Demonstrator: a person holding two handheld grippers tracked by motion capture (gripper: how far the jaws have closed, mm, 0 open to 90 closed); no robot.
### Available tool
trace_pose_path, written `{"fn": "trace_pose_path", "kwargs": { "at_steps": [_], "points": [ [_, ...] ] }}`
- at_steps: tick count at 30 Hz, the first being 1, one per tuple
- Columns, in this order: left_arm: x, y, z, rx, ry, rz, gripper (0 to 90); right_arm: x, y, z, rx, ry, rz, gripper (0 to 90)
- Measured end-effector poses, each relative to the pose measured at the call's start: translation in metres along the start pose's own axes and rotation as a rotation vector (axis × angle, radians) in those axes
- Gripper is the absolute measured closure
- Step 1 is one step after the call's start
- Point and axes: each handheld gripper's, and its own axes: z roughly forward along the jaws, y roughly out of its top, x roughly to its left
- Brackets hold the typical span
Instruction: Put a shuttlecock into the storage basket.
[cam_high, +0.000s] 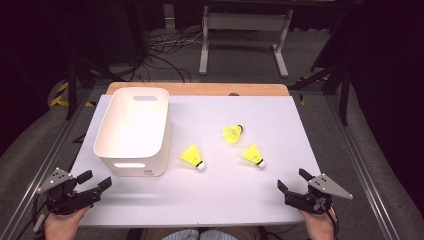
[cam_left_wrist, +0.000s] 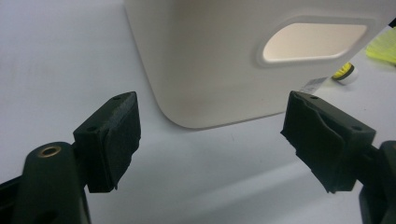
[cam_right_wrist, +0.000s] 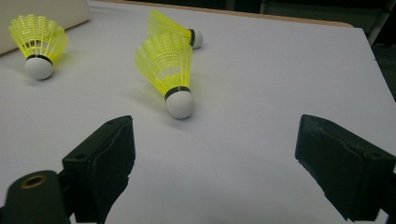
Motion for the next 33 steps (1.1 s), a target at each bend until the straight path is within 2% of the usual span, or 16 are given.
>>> {"fn": "trace_pose_path", "kwargs": {
  "at_steps": [6, 15, 19, 33],
  "points": [
    [0.009, 0.001, -0.003, -0.008, 0.028, -0.021, 19.9, -0.001, 0.000, -0.001, -0.001, -0.007, 0.005, 12.6],
    [0.015, 0.002, -0.006, -0.013, 0.043, -0.036, 20.0, -0.002, 0.000, -0.001, -0.007, -0.011, 0.013, 12.6],
    [0.020, 0.004, -0.008, -0.013, 0.075, -0.036, 20.3, -0.002, 0.000, -0.001, -0.003, -0.010, 0.013, 12.7],
    [0.035, 0.015, -0.010, -0.001, 0.126, -0.054, 21.0, -0.002, 0.000, -0.001, -0.003, -0.005, 0.015, 12.7]
  ]
}}
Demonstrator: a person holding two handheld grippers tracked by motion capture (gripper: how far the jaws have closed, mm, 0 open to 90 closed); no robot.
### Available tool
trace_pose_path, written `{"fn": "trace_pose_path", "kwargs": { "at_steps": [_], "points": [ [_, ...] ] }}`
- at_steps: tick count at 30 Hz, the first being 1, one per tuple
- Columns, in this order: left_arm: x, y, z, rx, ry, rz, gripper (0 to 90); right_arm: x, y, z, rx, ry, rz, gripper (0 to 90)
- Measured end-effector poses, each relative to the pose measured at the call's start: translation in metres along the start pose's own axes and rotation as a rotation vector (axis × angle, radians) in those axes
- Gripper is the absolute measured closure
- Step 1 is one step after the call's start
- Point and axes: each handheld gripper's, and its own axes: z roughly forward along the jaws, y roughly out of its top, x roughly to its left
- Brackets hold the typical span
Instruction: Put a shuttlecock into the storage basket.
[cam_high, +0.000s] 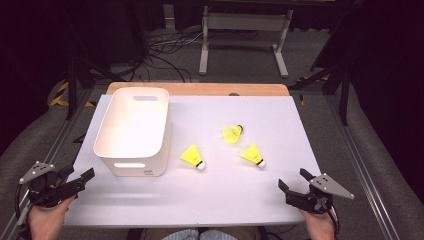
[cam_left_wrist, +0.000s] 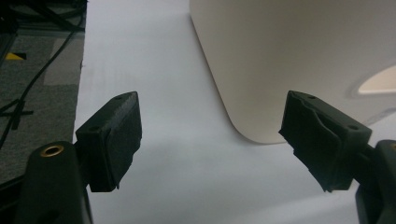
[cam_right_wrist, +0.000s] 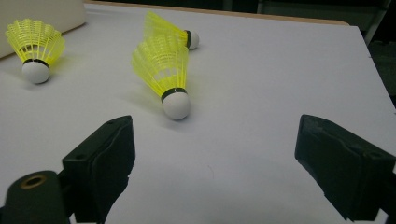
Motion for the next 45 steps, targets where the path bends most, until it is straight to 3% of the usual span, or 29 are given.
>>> {"fn": "trace_pose_path", "kwargs": {
  "at_steps": [6, 9, 32, 35, 38, 45],
  "points": [
    [0.005, 0.012, -0.004, -0.005, 0.027, -0.020, 22.3, 0.000, 0.000, 0.000, 0.000, 0.000, -0.001, 12.7],
    [0.005, 0.020, -0.005, -0.001, 0.035, -0.008, 22.8, 0.000, 0.000, 0.000, 0.001, 0.002, 0.000, 12.7],
    [0.003, 0.058, -0.013, 0.038, 0.029, -0.011, 28.9, 0.001, 0.000, 0.000, 0.003, 0.011, -0.007, 12.7],
    [0.001, 0.065, -0.014, 0.045, 0.021, -0.010, 30.3, 0.001, 0.000, 0.001, 0.004, 0.014, -0.004, 12.8],
    [0.001, 0.070, -0.015, 0.052, -0.023, -0.022, 30.6, 0.001, 0.000, 0.000, 0.004, 0.012, -0.004, 12.8],
    [-0.005, 0.081, -0.013, 0.072, -0.042, -0.002, 31.0, 0.000, 0.000, 0.000, 0.007, 0.012, 0.000, 12.9]
  ]
}}
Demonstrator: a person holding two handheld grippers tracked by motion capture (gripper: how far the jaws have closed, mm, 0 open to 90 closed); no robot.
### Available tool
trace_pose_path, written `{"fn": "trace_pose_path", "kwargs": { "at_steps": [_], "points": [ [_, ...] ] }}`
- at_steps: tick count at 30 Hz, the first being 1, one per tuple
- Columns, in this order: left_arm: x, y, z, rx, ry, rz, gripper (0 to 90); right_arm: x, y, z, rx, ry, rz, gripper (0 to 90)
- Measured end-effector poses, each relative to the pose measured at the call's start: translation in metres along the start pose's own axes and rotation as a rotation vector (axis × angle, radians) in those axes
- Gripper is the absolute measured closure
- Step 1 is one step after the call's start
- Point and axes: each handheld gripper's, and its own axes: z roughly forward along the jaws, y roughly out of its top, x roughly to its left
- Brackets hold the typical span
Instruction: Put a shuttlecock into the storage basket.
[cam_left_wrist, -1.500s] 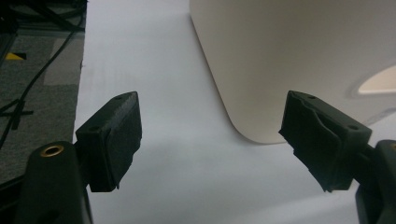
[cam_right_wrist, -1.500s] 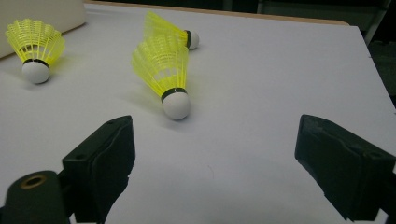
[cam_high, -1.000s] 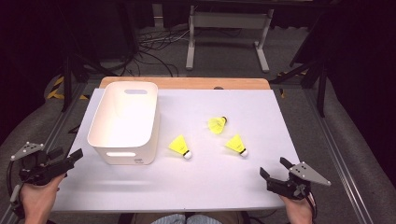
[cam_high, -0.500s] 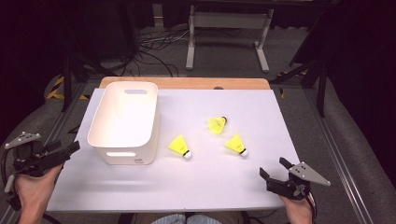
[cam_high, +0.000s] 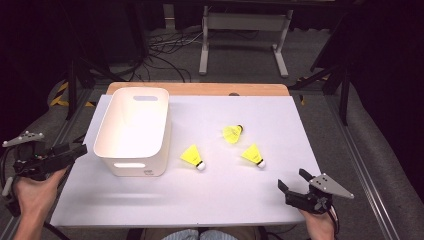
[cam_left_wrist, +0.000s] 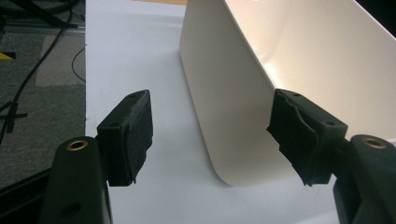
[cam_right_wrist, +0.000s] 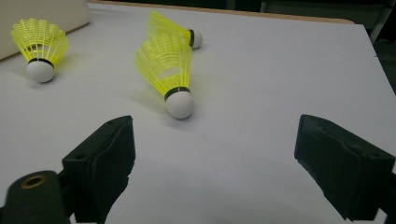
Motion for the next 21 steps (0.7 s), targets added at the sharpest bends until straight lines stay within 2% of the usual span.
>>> {"fn": "trace_pose_path", "kwargs": {
  "at_steps": [4, 6, 12, 21],
  "points": [
    [-0.001, 0.006, -0.001, 0.007, -0.021, -0.013, 31.8, 0.000, 0.000, 0.000, 0.001, 0.001, 0.002, 12.9],
    [-0.003, 0.009, -0.002, 0.014, -0.016, -0.002, 32.0, 0.000, 0.000, 0.000, 0.002, 0.001, 0.001, 13.0],
    [-0.013, 0.018, -0.001, 0.028, -0.044, 0.008, 32.1, 0.000, 0.000, 0.001, 0.003, 0.006, -0.001, 13.0],
    [-0.023, 0.031, 0.003, 0.042, -0.029, 0.043, 32.2, 0.000, 0.000, 0.001, 0.003, 0.007, 0.001, 13.0]
  ]
}}
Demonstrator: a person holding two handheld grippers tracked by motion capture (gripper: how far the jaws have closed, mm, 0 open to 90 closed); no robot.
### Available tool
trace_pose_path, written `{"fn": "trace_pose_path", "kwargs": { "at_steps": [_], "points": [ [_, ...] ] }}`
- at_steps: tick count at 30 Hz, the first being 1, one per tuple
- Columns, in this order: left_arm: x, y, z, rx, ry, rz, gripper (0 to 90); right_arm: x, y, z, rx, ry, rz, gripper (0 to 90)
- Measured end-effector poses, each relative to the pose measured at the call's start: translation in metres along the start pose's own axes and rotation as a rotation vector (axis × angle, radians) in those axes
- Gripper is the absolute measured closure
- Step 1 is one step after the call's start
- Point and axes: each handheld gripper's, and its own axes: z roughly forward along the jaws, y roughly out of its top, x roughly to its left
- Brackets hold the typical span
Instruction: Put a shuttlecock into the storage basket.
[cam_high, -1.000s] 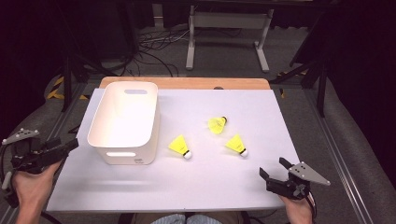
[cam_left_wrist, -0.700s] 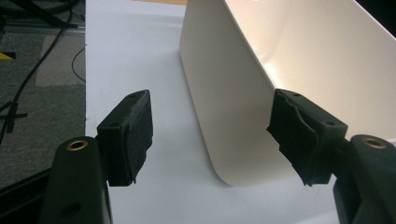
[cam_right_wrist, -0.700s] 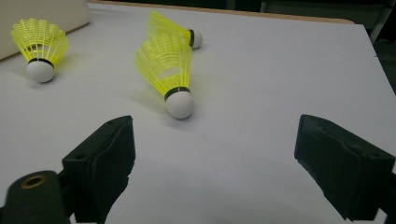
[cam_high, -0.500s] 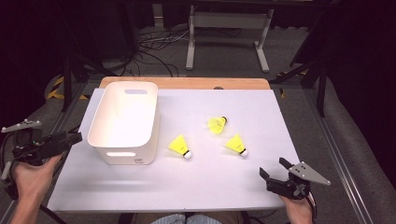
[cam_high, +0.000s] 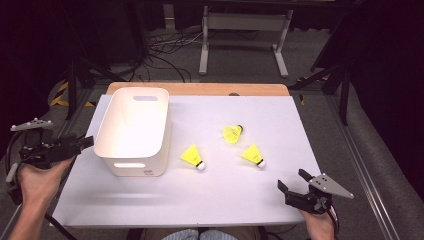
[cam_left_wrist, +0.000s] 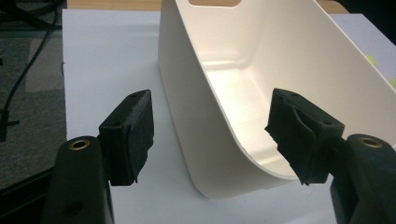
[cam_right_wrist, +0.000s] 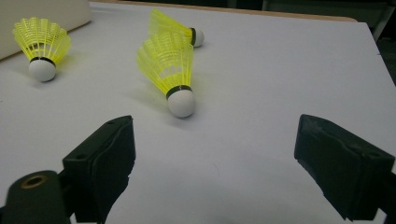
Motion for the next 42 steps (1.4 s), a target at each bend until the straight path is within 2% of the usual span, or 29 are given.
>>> {"fn": "trace_pose_path", "kwargs": {
  "at_steps": [5, 9, 22, 34, 42],
  "points": [
    [-0.006, 0.006, 0.002, 0.006, -0.006, 0.006, 31.6, 0.000, 0.000, 0.000, 0.001, 0.002, -0.003, 13.0],
    [-0.012, 0.012, 0.006, 0.012, -0.034, 0.015, 32.1, 0.000, 0.000, 0.000, 0.002, 0.004, 0.000, 13.0],
    [-0.028, 0.023, 0.009, 0.039, -0.056, 0.051, 33.1, 0.000, 0.000, 0.000, 0.006, 0.010, -0.004, 13.1],
    [-0.046, 0.034, 0.021, 0.080, -0.076, 0.111, 34.0, 0.000, 0.000, 0.000, 0.007, 0.013, -0.004, 13.1],
    [-0.056, 0.038, 0.029, 0.095, -0.097, 0.131, 34.0, 0.000, 0.000, 0.000, 0.007, 0.015, -0.001, 13.2]
  ]
}}
